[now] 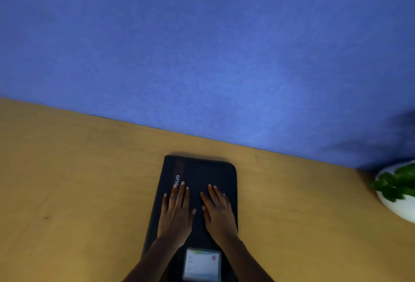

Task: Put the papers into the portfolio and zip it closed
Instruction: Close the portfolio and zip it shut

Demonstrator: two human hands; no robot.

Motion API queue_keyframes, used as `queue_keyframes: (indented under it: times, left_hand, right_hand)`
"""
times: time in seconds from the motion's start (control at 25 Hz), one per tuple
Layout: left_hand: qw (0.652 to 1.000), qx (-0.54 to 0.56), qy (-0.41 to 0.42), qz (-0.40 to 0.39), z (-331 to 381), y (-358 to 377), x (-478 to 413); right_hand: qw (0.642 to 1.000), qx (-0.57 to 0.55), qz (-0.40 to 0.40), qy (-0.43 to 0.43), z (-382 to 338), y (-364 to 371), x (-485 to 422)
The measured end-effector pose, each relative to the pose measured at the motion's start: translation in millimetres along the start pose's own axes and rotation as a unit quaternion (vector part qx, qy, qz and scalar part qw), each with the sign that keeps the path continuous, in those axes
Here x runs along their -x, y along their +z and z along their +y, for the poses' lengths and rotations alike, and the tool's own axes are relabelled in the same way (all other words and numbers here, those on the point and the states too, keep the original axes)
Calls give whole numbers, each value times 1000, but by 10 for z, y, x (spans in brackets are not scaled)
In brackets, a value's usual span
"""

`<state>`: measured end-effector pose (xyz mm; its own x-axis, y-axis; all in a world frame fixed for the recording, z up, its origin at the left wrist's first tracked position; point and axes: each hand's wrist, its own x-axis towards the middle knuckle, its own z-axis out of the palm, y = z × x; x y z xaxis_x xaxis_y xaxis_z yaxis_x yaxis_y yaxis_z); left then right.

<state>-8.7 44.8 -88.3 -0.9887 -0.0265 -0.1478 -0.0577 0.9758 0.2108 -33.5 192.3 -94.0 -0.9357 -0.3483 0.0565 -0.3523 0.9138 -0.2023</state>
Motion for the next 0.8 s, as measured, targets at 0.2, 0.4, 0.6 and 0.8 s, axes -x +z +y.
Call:
queue_keyframes:
  times: [0.2, 0.4, 0.6, 0.8]
  left_hand:
    - [997, -17, 66, -34, 102, 7, 330]
    - [989, -36, 144, -22, 27, -57, 588]
    - [979, -45, 196, 1, -100, -344, 777]
    - [972, -50, 222, 52, -111, -731, 906]
  right_hand:
    - [999, 21, 30, 40, -16, -41, 457]
    - [992, 43, 67, 103, -276, -131, 801]
    - [979, 54, 110, 163, -724, -332, 1049]
    - [968, 41, 175, 172, -1020, -628, 1117]
